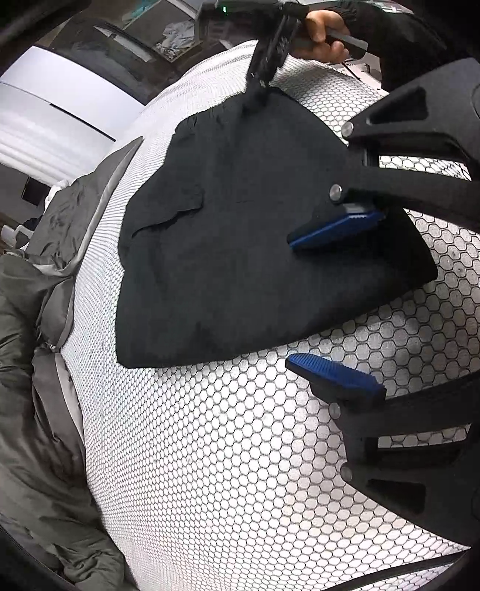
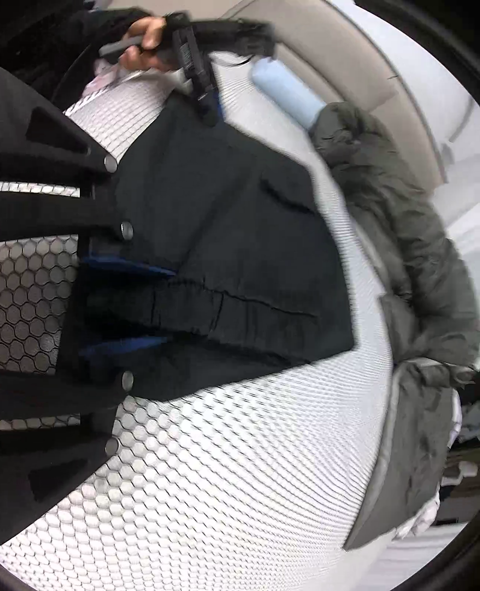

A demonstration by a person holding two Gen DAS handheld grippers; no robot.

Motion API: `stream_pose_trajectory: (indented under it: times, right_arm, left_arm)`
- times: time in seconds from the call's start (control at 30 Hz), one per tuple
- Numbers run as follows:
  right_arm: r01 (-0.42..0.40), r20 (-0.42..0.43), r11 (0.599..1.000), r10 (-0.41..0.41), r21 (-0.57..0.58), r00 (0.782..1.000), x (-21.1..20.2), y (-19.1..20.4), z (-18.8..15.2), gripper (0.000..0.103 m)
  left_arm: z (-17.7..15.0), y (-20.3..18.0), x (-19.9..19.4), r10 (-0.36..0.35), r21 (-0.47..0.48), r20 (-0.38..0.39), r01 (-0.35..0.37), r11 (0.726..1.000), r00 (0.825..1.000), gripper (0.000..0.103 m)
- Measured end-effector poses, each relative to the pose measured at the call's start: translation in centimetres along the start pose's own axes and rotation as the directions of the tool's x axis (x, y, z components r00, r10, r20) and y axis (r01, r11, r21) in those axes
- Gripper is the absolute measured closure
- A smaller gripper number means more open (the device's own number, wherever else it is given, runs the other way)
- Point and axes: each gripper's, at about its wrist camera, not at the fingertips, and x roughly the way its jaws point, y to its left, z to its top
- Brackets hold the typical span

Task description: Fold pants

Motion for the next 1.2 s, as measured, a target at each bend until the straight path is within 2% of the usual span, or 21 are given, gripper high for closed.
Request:
stream_pose_trajectory:
  times: [0.07,0.1,0.17,0.2,0.23,0.3,0.37,0.43,0.5,0.57,0.6,0.63,0.67,0.7,0.73,0.8,0.83,0.87,0.9,1.03,1.2]
  right_arm:
    - [-0.004,0.081,1.000,0.002,0.017,0.997,-1.7,-0.3,0.4,0.039]
    - [-0.017,0.107,0.999,0.012,0.046,0.994,-2.2,-0.8,0.5,0.037]
    - [-0.051,0.082,0.991,0.041,0.123,0.996,-1.3,-2.3,0.8,0.037]
    - [-0.054,0.063,0.987,0.045,0.151,0.997,-0.1,-3.2,1.5,0.037]
    - [-0.058,0.031,0.980,0.053,0.193,0.998,1.1,-3.9,1.7,0.037]
    - [-0.084,0.017,0.970,0.082,0.227,0.996,2.5,-4.8,2.0,0.044]
    - [-0.123,0.010,0.970,0.124,0.209,0.992,2.9,-5.1,2.1,0.070]
    - [-0.149,-0.002,0.966,0.153,0.213,0.988,2.7,-4.8,1.6,0.078]
    - [-0.164,-0.017,0.970,0.170,0.178,0.985,2.4,-4.1,1.0,0.079]
    - [-0.161,-0.023,0.977,0.165,0.141,0.986,2.0,-3.4,0.5,0.078]
    - [-0.156,-0.029,0.979,0.161,0.133,0.986,1.9,-3.3,0.4,0.076]
    - [-0.156,-0.026,0.978,0.161,0.142,0.987,1.6,-3.5,0.4,0.066]
    - [-0.159,-0.014,0.973,0.163,0.167,0.986,1.3,-3.8,0.3,0.050]
    - [-0.162,0.001,0.967,0.165,0.195,0.986,1.2,-4.2,0.5,0.043]
    - [-0.170,0.015,0.959,0.171,0.228,0.985,1.1,-4.5,0.7,0.039]
    - [-0.219,0.019,0.944,0.222,0.245,0.975,1.9,-4.7,1.1,0.039]
    - [-0.218,0.009,0.945,0.223,0.246,0.975,2.4,-4.6,1.2,0.041]
    - [-0.200,-0.013,0.949,0.210,0.244,0.978,3.4,-4.3,1.4,0.049]
    - [-0.192,-0.034,0.954,0.205,0.229,0.978,4.2,-3.9,1.6,0.066]
    - [-0.135,-0.012,0.974,0.139,0.184,0.990,5.5,-2.8,3.6,0.073]
    - [-0.105,0.016,0.970,0.104,0.221,0.994,7.5,-3.7,5.4,0.071]
  left_arm:
    - [0.0,0.3,-0.2,-0.018,-0.023,0.004,0.018,1.000,1.000,0.047]
    - [0.0,0.7,-0.2,-0.032,-0.040,0.000,0.032,0.999,0.999,0.047]
    - [-0.1,1.3,0.3,-0.056,-0.081,-0.020,0.054,0.995,0.998,0.048]
    - [-0.1,1.5,0.6,-0.074,-0.098,-0.025,0.071,0.993,0.997,0.051]
    - [-0.1,1.8,0.9,-0.109,-0.118,-0.024,0.105,0.987,0.994,0.060]
    - [0.2,2.3,1.5,-0.134,-0.139,-0.016,0.131,0.982,0.991,0.067]
    - [0.5,2.7,1.6,-0.143,-0.159,-0.010,0.140,0.977,0.990,0.073]
    - [0.9,2.9,1.7,-0.135,-0.171,0.000,0.133,0.976,0.991,0.075]
    - [1.3,3.3,1.7,-0.102,-0.167,0.008,0.102,0.981,0.995,0.075]
    - [1.5,3.7,1.9,-0.101,-0.188,0.003,0.100,0.977,0.995,0.075]
    - [1.4,3.8,1.9,-0.103,-0.196,0.001,0.101,0.975,0.995,0.075]
    - [1.3,3.7,1.8,-0.100,-0.196,-0.005,0.098,0.976,0.995,0.074]
    - [1.0,3.7,1.6,-0.099,-0.192,-0.009,0.096,0.977,0.995,0.073]
    - [0.8,3.6,1.5,-0.102,-0.187,-0.020,0.096,0.978,0.995,0.069]
    - [0.5,3.5,1.5,-0.115,-0.181,-0.045,0.105,0.978,0.992,0.061]
    - [0.3,3.3,1.7,-0.135,-0.166,-0.060,0.124,0.978,0.989,0.058]
    - [0.2,3.3,1.7,-0.132,-0.159,-0.054,0.122,0.980,0.990,0.058]
    - [0.3,3.2,2.0,-0.130,-0.144,-0.050,0.121,0.982,0.990,0.063]
    - [0.6,2.9,2.3,-0.122,-0.135,-0.045,0.115,0.984,0.991,0.063]
    - [3.1,2.6,3.5,-0.063,-0.108,-0.018,0.061,0.992,0.998,0.068]
    - [5.5,3.1,5.4,0.002,-0.134,0.006,-0.001,0.991,1.000,0.068]
